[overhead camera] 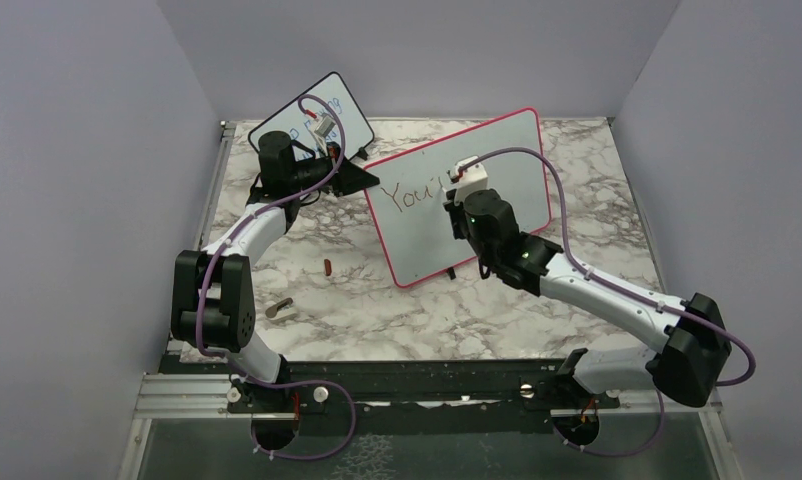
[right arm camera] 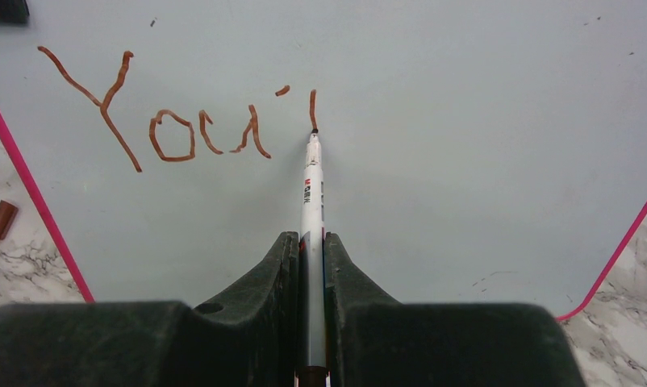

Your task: Write a sentence on the whiteboard

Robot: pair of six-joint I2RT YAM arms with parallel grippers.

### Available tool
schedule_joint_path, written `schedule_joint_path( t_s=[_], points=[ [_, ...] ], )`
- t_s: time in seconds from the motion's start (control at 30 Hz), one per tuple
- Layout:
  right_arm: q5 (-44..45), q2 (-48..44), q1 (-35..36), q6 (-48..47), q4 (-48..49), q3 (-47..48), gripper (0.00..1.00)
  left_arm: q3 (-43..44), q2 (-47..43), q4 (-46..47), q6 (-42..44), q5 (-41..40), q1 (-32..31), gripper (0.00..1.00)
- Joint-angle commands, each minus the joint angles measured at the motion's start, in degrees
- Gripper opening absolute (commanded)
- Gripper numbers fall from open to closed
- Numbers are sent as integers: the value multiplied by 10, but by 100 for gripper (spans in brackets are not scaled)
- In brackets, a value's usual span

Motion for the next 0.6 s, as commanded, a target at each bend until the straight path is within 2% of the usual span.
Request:
schedule_joint_path(
  t_s=[0.0,0.57],
  points=[
    [-3,-13,-4,13,-37,-15,1,4,12,-17,11,22,-9,0],
    [1,-12,-4,12,-1,-22,1,4,11,-17,11,23,-9,0]
  ],
)
